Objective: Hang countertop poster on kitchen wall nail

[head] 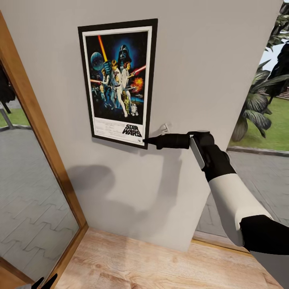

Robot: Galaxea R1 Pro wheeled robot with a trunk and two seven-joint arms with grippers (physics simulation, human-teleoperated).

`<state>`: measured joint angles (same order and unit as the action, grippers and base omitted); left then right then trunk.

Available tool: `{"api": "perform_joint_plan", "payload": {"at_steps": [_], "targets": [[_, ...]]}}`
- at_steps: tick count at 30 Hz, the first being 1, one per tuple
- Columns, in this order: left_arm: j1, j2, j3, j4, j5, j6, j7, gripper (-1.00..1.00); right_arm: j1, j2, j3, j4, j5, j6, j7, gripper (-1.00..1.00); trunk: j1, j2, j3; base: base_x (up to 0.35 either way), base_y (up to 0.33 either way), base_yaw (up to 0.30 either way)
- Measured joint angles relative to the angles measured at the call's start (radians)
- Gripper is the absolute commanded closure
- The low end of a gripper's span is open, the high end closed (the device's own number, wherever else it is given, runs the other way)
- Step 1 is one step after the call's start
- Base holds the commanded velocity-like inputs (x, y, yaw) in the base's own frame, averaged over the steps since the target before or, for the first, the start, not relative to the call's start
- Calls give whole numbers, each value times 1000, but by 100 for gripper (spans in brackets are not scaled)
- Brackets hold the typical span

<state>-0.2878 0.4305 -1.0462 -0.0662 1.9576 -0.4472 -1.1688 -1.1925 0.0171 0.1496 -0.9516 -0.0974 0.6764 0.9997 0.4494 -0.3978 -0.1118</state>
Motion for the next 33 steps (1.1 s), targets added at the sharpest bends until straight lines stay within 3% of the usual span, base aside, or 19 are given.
{"api": "perform_joint_plan", "payload": {"at_steps": [33], "targets": [[0,-3,-2,0,-1,-1,0,-100,-3,0,0,2,-1,1,-4,100,0,0,0,25,0,0]]}}
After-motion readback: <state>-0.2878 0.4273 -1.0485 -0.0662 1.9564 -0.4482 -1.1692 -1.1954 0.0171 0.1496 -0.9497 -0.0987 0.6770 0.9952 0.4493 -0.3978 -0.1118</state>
